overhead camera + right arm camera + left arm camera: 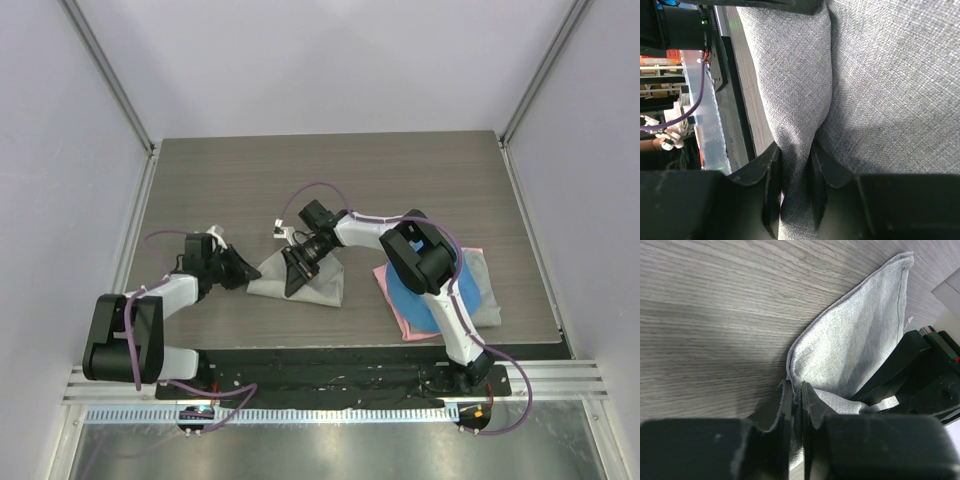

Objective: Fold the napkin, place the utensils inside, and roll it up
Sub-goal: Place the utensil onto the napkin

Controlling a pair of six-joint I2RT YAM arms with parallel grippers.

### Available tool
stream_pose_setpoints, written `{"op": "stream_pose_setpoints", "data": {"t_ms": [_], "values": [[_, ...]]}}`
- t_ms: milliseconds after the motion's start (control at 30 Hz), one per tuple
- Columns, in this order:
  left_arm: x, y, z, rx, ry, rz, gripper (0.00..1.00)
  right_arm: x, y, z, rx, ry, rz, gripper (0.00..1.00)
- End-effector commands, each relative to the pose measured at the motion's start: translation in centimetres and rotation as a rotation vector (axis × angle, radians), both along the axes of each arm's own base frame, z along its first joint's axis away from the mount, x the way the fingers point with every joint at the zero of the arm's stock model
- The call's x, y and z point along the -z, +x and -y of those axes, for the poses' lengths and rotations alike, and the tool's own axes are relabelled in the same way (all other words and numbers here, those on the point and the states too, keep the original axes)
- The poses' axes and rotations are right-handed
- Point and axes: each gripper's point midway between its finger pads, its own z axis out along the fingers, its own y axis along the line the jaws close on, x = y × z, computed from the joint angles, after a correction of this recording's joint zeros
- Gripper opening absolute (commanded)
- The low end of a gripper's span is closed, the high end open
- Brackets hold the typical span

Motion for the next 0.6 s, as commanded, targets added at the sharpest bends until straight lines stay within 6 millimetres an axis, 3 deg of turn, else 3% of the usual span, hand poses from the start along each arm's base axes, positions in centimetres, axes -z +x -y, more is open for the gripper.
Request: {"op": "stream_pose_setpoints", "data": {"t_ms": [0,33,267,300,333,400,433,500,533,567], "values": [[0.0,0.4,0.3,0.014,-0.021,0.008,0.06,0.3,2.2,0.4,0.054,-0.061,0.094,0.34],[-0.2,0.6,0.4,0.014,-0.022,0.011,0.00,-0.2,2.5,0.4,0.063,-0.062,0.114,0.38],[-0.1,0.7,0.5,0.026,-0.026,-0.002,0.00,-5.6,6.0,0.8,0.154,-0.084,0.351,0.53],[-0.1,0.7,0.6,0.029,-0.028,-0.003,0.00,-5.5,6.7,1.3,0.181,-0.129,0.414,0.54],[0.1,0.6,0.5,0.027,-0.027,-0.011,0.00,-7.4,6.9,1.0,0.187,-0.108,0.492,0.55],[0.2,0.6,0.6,0.028,-0.029,-0.018,0.00,-7.2,6.8,1.6,0.170,-0.134,0.604,0.59],[0.4,0.6,0.6,0.027,-0.029,-0.024,0.00,-8.9,7.8,1.5,0.205,-0.124,0.705,0.61],[0.4,0.6,0.7,0.028,-0.033,-0.029,0.00,-8.4,6.6,1.4,0.168,-0.126,0.787,0.68],[0.4,0.6,0.6,0.028,-0.034,-0.032,0.00,-9.5,7.1,1.2,0.192,-0.119,0.869,0.69],[0.5,0.6,0.6,0.027,-0.032,-0.035,0.00,-8.9,5.8,0.9,0.158,-0.125,0.904,0.70]]}}
